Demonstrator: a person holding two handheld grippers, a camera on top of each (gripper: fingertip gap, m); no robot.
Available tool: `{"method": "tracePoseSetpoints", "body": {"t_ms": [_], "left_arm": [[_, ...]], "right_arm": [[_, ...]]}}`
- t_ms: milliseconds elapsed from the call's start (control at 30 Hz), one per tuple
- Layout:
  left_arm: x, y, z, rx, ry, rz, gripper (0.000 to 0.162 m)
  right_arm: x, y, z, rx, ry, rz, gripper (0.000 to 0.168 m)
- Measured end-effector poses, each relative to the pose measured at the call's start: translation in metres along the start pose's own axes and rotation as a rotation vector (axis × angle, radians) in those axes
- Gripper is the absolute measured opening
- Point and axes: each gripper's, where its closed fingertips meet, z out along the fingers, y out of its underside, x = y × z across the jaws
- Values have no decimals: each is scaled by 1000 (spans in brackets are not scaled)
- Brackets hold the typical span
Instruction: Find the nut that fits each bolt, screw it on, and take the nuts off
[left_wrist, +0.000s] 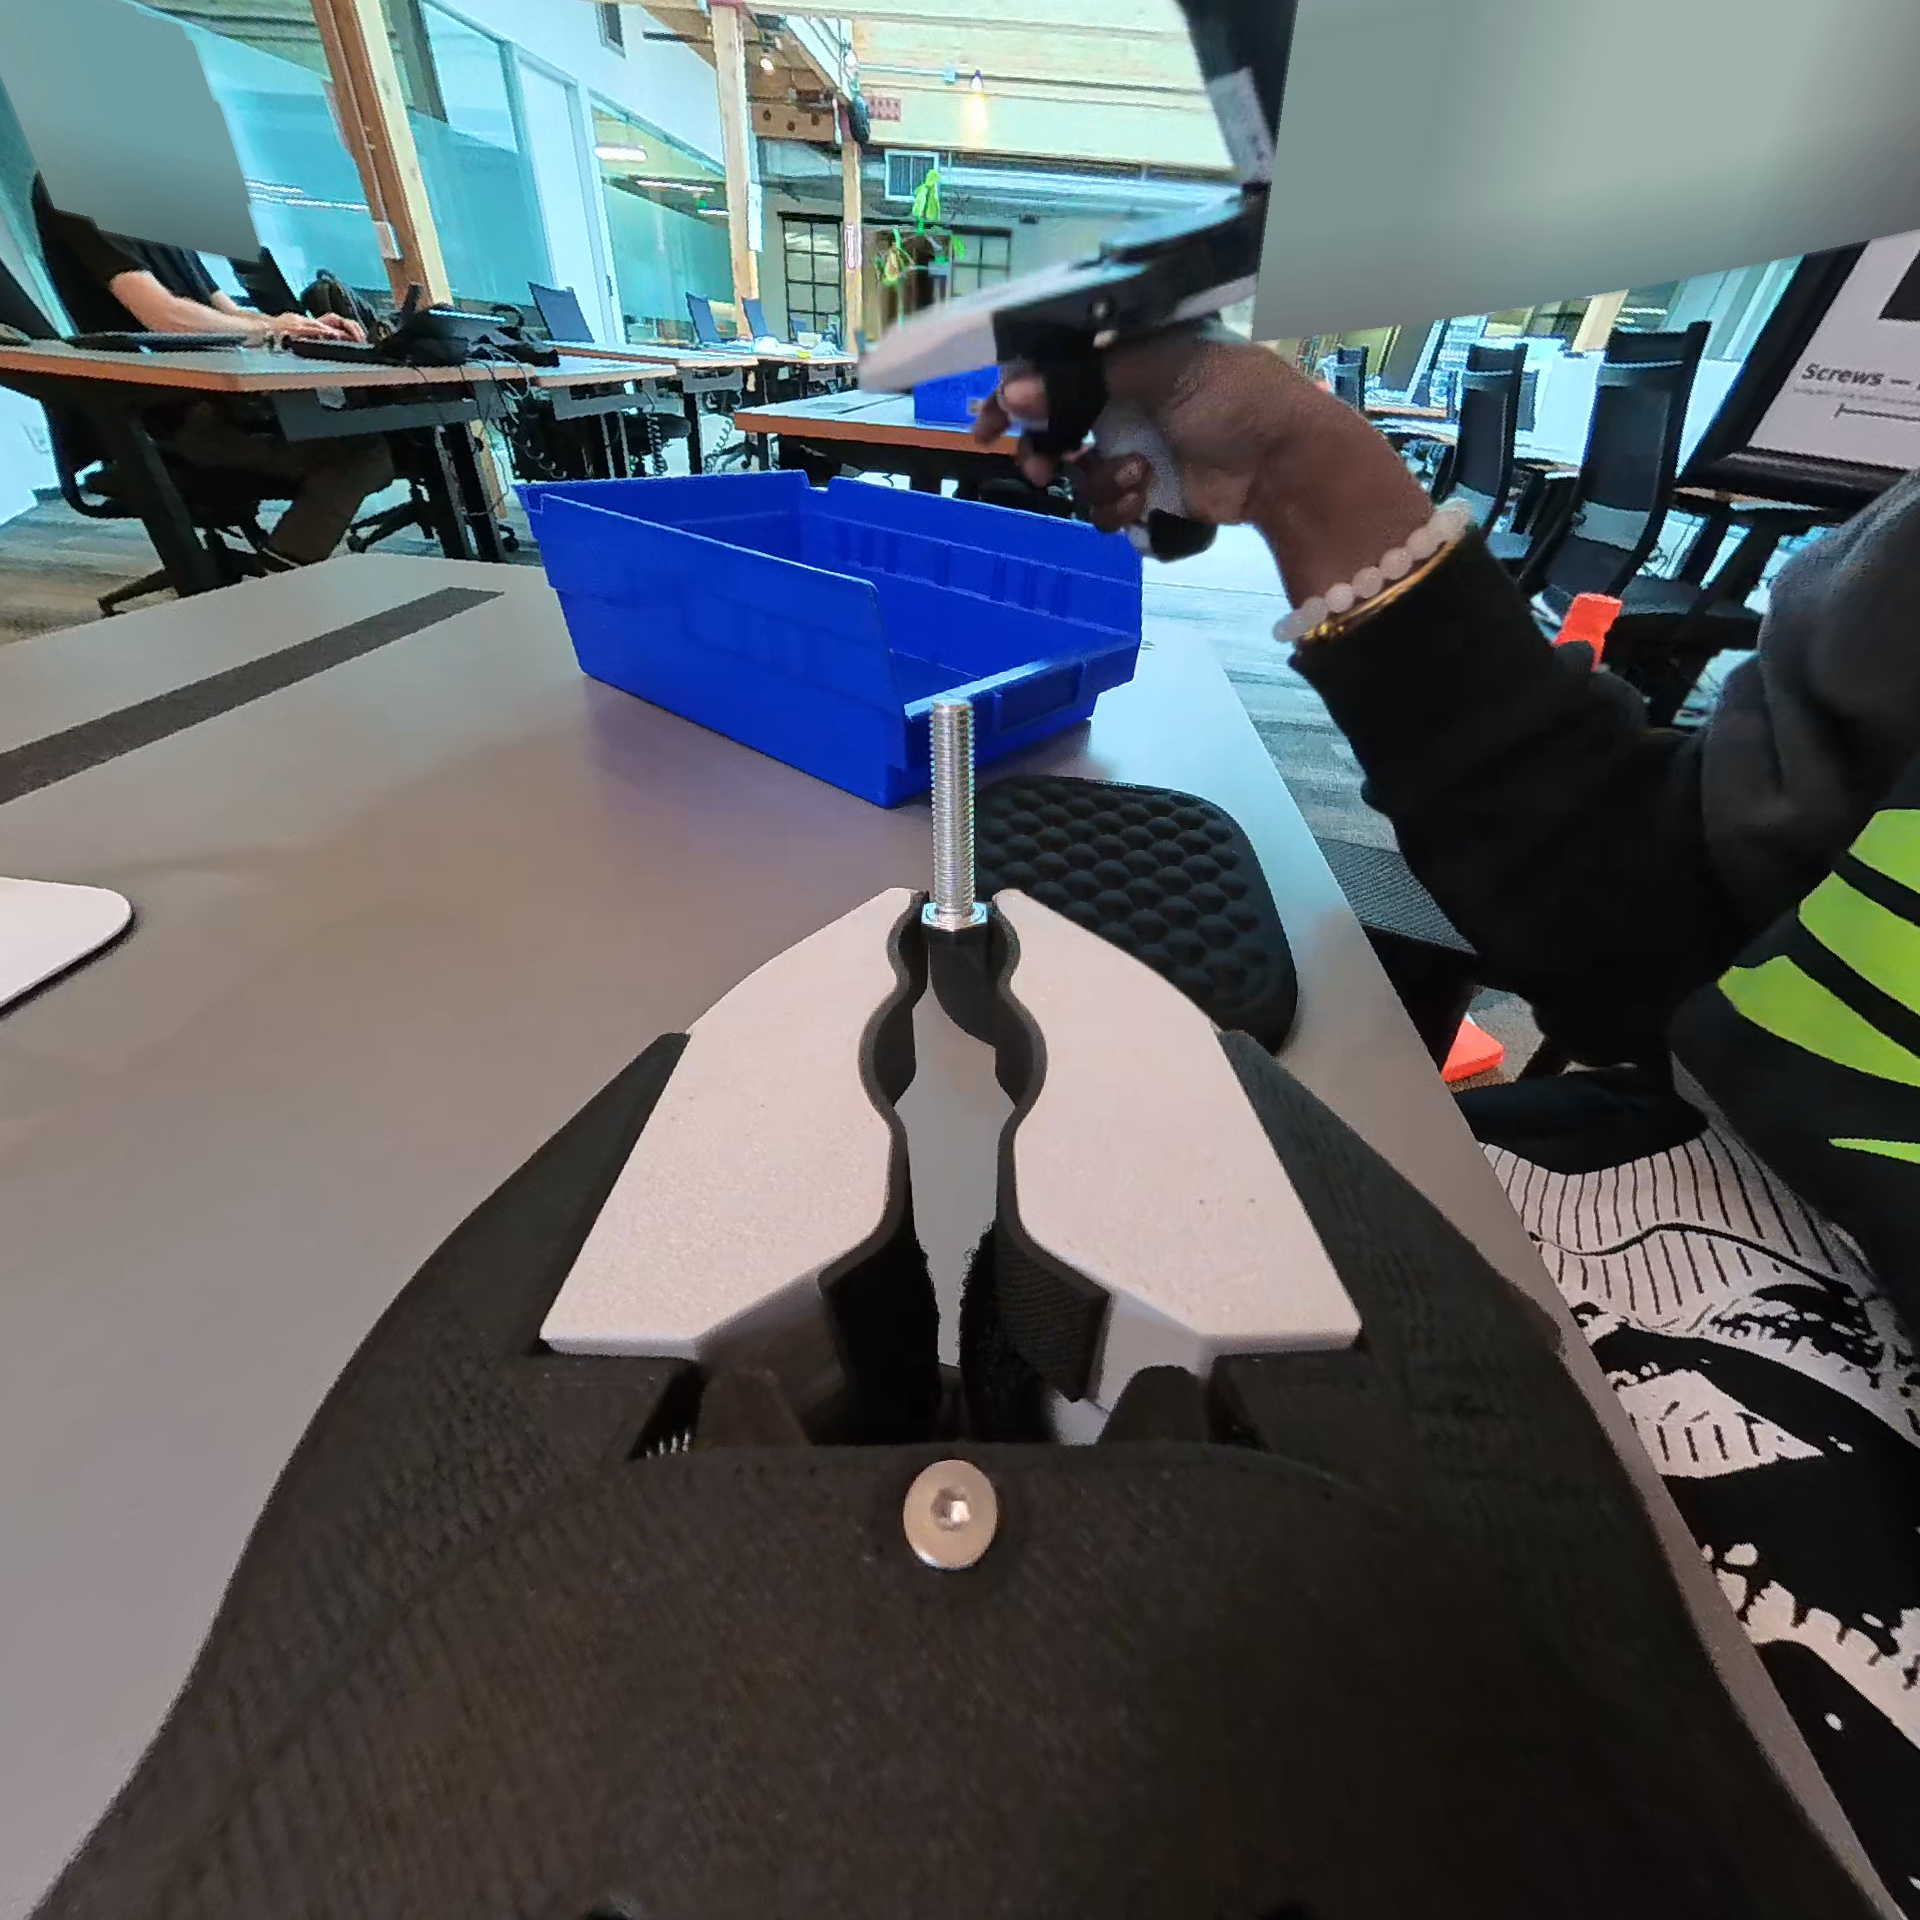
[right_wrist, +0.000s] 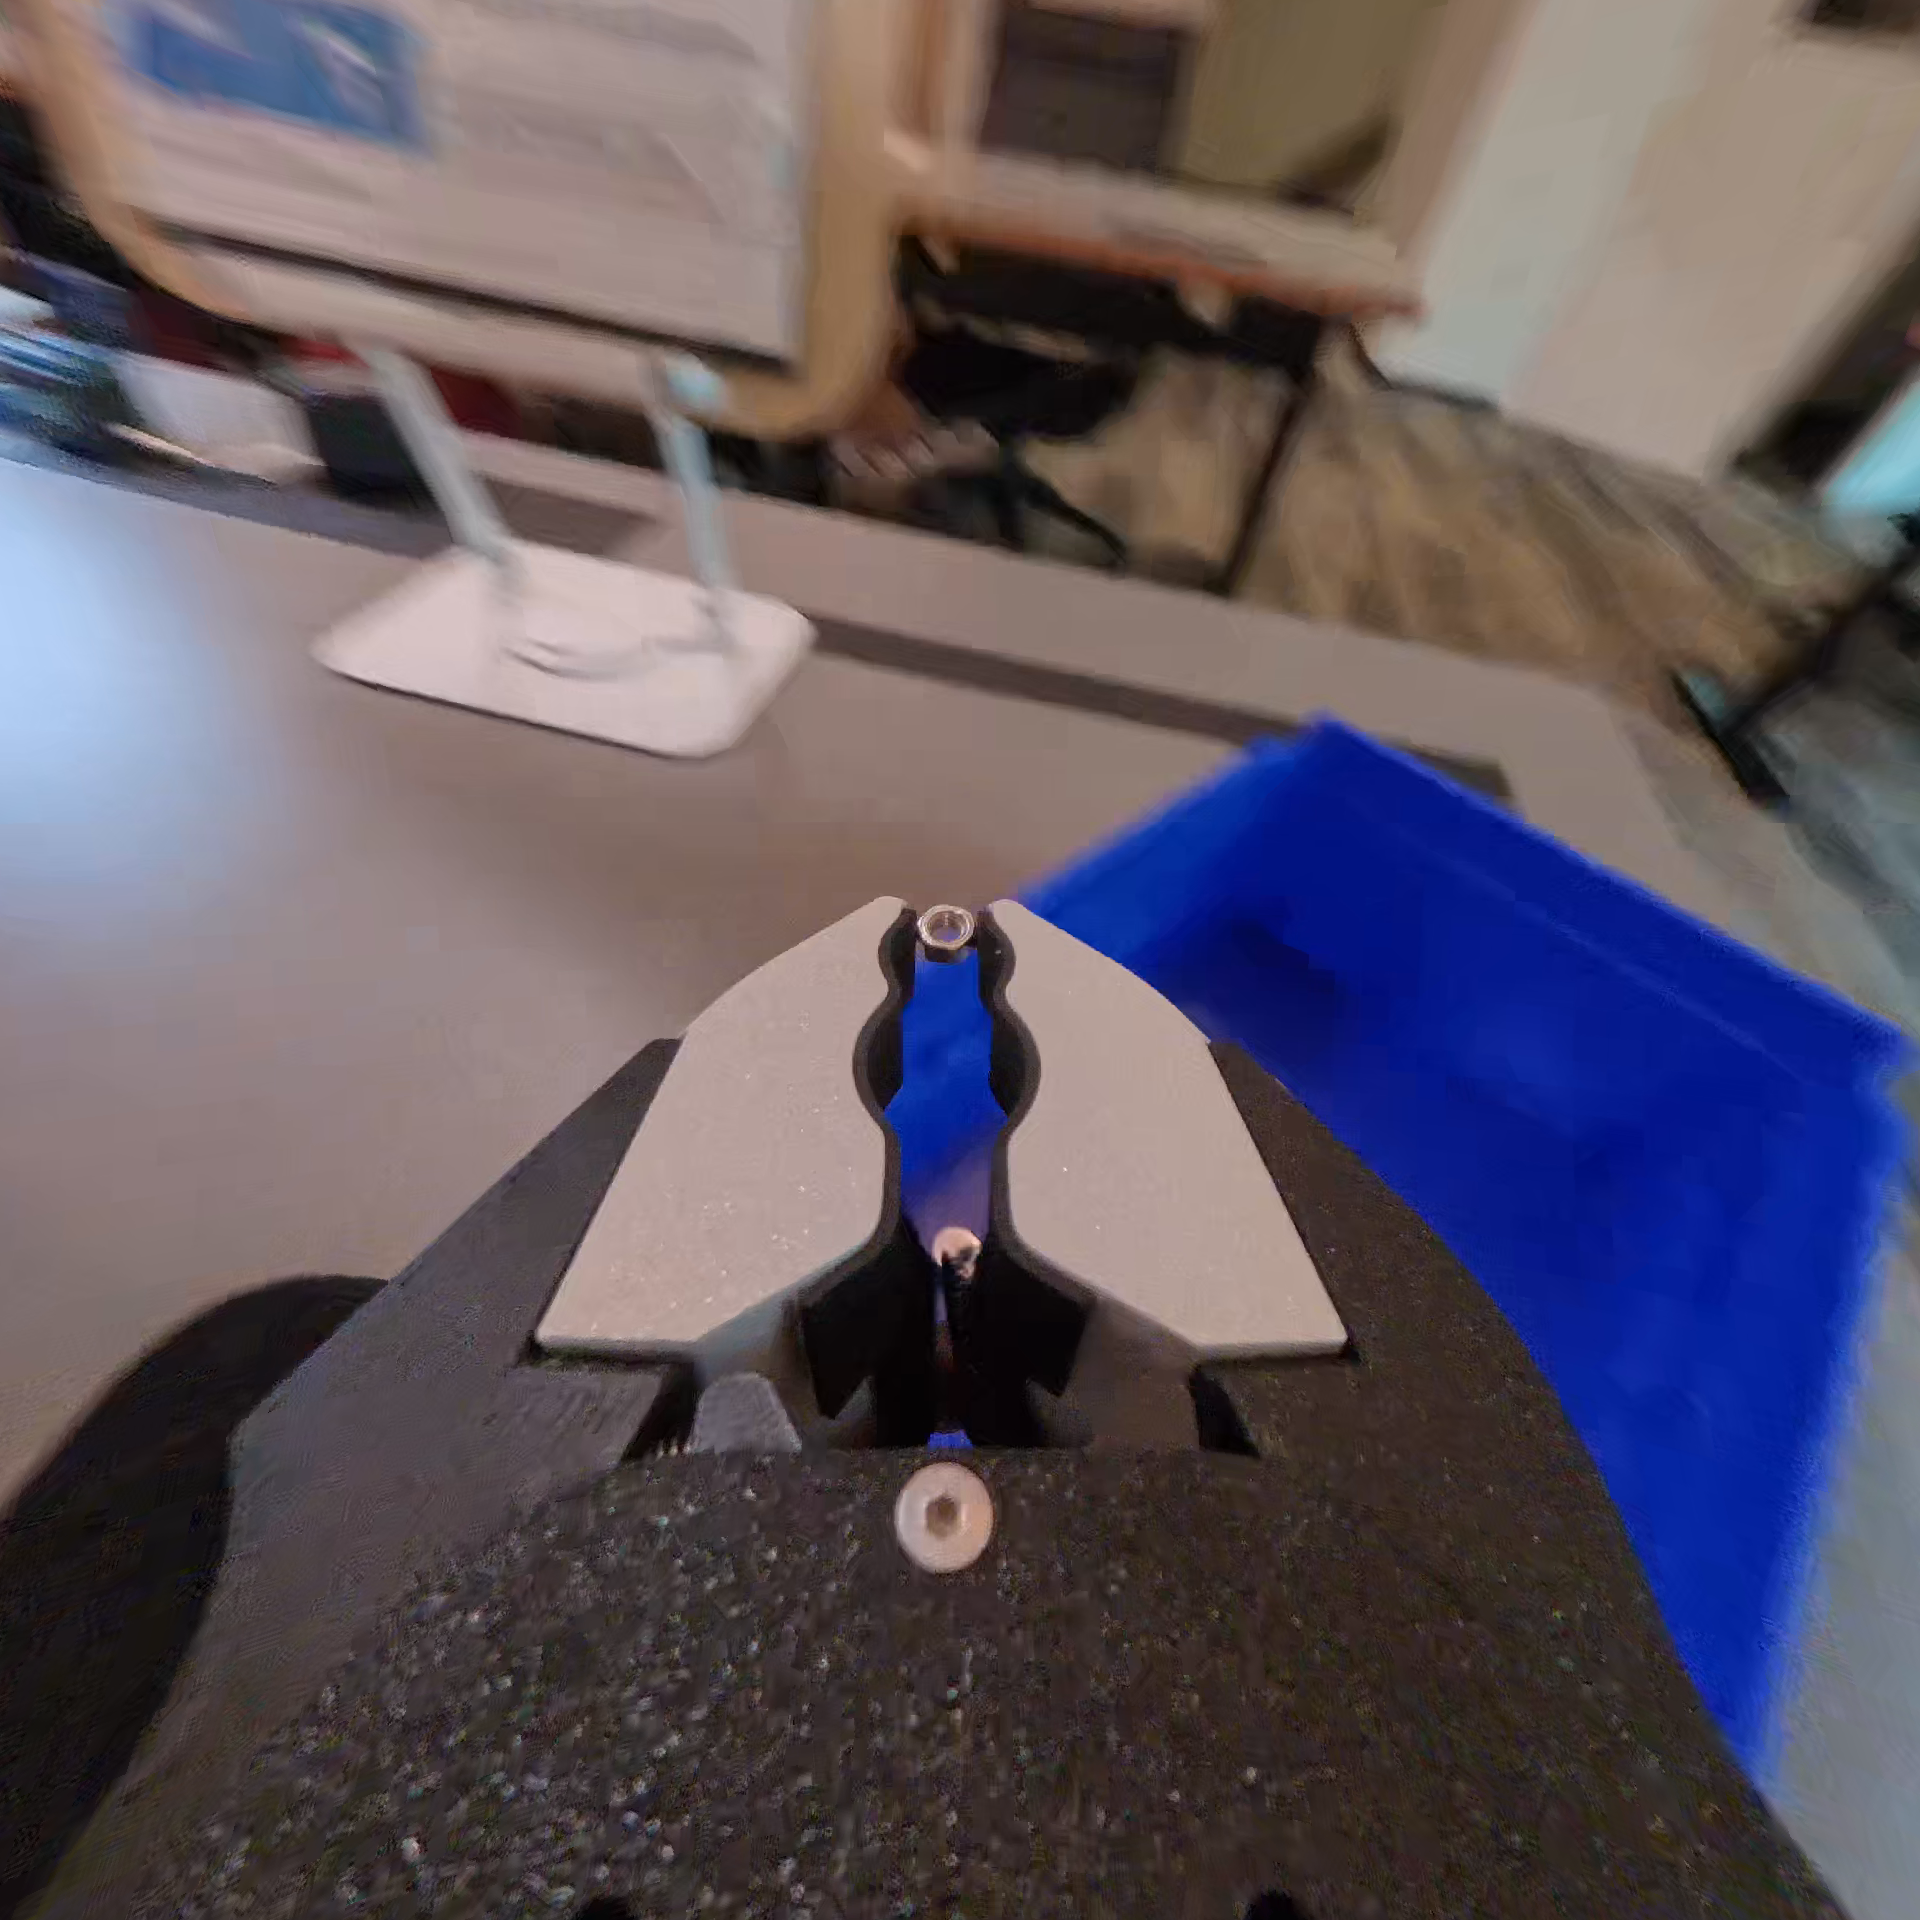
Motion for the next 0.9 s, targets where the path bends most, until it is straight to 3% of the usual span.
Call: {"method": "tracePoseSetpoints", "body": {"t_ms": [133, 233, 533, 633, 700, 767, 900], "left_arm": [[-2, 1, 0, 0, -11, -4, 10], [-4, 1, 0, 0, -20, -6, 10], [-4, 2, 0, -4, -18, -12, 10], [-5, 2, 0, -5, -18, -16, 10], [-5, 3, 0, -7, -19, -14, 10], [-5, 4, 1, -11, -18, -14, 10], [-5, 4, 1, -13, -19, -15, 10]], "right_arm": [[48, 74, 4, -354, 166, 56, 12], [56, 113, 5, -546, 206, 68, 12], [65, 143, 14, -670, 218, 125, 20], [62, 128, 15, -584, 217, 124, 25], [41, 99, 19, -438, 143, 95, 27], [-6, 60, 22, -249, -52, 72, 28], [-140, -8, -4, 66, -602, -2, 27]]}}
